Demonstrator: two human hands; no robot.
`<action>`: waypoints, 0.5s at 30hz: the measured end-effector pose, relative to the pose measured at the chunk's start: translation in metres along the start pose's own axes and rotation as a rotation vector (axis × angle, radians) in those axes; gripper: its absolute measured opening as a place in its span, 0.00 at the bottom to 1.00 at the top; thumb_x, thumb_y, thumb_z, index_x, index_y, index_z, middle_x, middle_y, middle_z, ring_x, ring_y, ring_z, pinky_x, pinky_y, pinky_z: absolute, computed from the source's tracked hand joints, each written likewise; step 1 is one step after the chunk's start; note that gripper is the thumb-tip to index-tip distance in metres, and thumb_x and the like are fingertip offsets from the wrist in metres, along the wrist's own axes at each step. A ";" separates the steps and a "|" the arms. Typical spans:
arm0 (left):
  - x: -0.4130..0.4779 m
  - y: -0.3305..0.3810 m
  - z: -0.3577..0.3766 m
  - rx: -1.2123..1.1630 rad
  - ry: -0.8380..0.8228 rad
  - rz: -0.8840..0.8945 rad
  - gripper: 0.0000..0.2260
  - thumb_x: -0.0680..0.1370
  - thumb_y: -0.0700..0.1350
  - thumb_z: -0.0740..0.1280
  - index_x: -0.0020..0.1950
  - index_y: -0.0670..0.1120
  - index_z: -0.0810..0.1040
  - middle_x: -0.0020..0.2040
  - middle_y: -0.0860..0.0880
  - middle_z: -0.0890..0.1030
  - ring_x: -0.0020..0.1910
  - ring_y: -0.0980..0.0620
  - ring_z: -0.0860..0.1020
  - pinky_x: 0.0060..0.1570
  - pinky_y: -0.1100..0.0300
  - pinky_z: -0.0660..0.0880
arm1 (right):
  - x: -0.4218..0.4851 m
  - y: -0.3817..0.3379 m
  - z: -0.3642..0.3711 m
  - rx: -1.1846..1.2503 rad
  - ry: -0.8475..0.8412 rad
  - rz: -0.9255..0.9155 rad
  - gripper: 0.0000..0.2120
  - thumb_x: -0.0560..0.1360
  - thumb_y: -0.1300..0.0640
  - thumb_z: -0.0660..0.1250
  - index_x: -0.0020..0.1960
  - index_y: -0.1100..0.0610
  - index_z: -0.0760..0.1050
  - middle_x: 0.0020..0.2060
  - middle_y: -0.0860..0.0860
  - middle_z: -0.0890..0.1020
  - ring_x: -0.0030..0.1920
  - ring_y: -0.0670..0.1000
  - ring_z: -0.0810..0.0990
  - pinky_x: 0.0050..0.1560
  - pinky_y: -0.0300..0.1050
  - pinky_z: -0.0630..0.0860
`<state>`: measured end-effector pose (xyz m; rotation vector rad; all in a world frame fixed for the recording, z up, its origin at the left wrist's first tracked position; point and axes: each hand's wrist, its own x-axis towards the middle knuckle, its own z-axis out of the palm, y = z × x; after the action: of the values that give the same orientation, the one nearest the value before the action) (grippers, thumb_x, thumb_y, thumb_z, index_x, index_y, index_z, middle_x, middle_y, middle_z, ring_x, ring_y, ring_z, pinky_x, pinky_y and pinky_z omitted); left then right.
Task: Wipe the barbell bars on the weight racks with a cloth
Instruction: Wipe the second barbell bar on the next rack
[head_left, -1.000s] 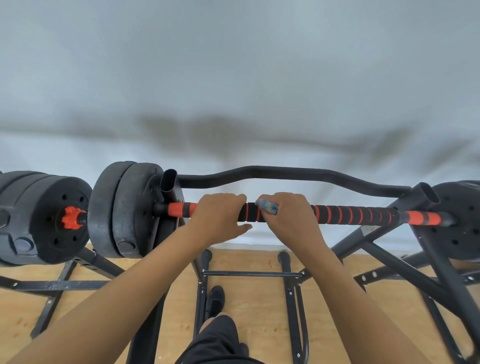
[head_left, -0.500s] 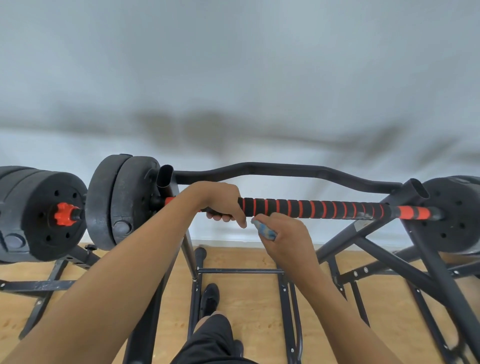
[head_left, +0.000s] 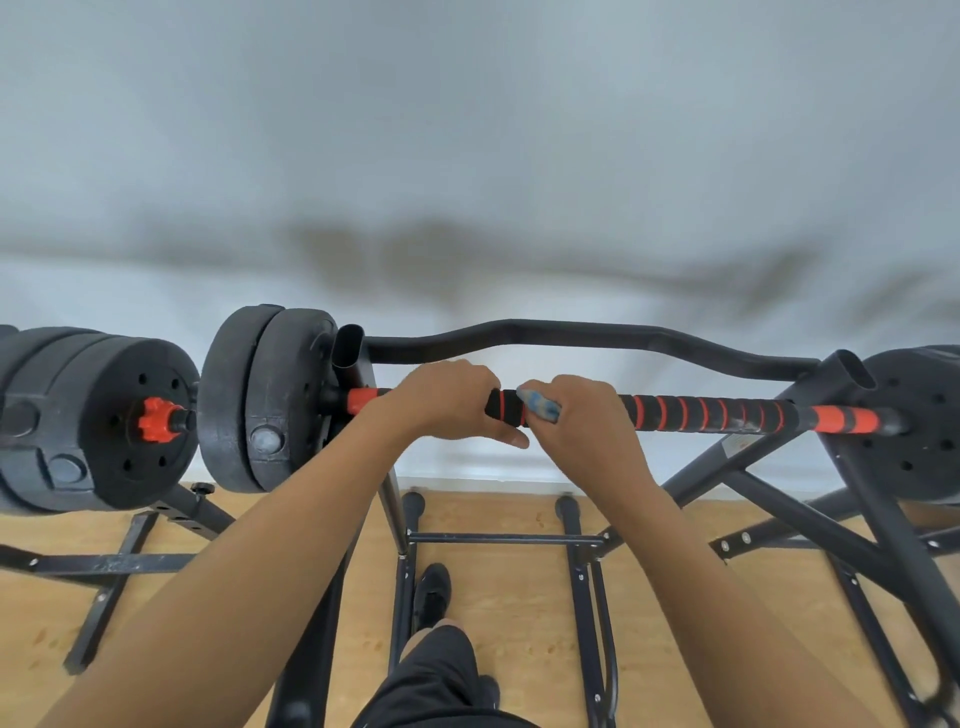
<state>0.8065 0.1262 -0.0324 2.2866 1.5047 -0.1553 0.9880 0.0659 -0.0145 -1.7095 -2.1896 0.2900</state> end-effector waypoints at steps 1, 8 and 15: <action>0.002 -0.001 -0.002 -0.076 -0.050 0.007 0.29 0.70 0.75 0.71 0.40 0.48 0.75 0.34 0.50 0.77 0.33 0.50 0.75 0.34 0.57 0.70 | -0.005 -0.001 0.000 0.020 0.015 -0.006 0.07 0.79 0.51 0.66 0.44 0.52 0.77 0.29 0.44 0.70 0.30 0.46 0.70 0.32 0.40 0.65; 0.007 -0.007 -0.009 -0.184 -0.151 0.050 0.21 0.71 0.65 0.78 0.43 0.49 0.78 0.33 0.48 0.80 0.29 0.51 0.78 0.33 0.58 0.77 | -0.037 -0.001 -0.005 0.184 0.057 -0.042 0.09 0.77 0.58 0.71 0.56 0.48 0.84 0.32 0.45 0.76 0.33 0.46 0.73 0.35 0.34 0.67; 0.005 -0.013 -0.012 -0.085 -0.150 0.075 0.14 0.73 0.53 0.80 0.52 0.50 0.80 0.38 0.48 0.85 0.29 0.54 0.81 0.31 0.62 0.78 | 0.007 -0.011 0.003 0.078 0.004 -0.165 0.06 0.79 0.53 0.67 0.54 0.49 0.83 0.34 0.47 0.75 0.35 0.49 0.75 0.38 0.45 0.76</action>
<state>0.7959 0.1396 -0.0266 2.2076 1.3242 -0.2315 0.9759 0.0700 -0.0122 -1.4766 -2.2689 0.3234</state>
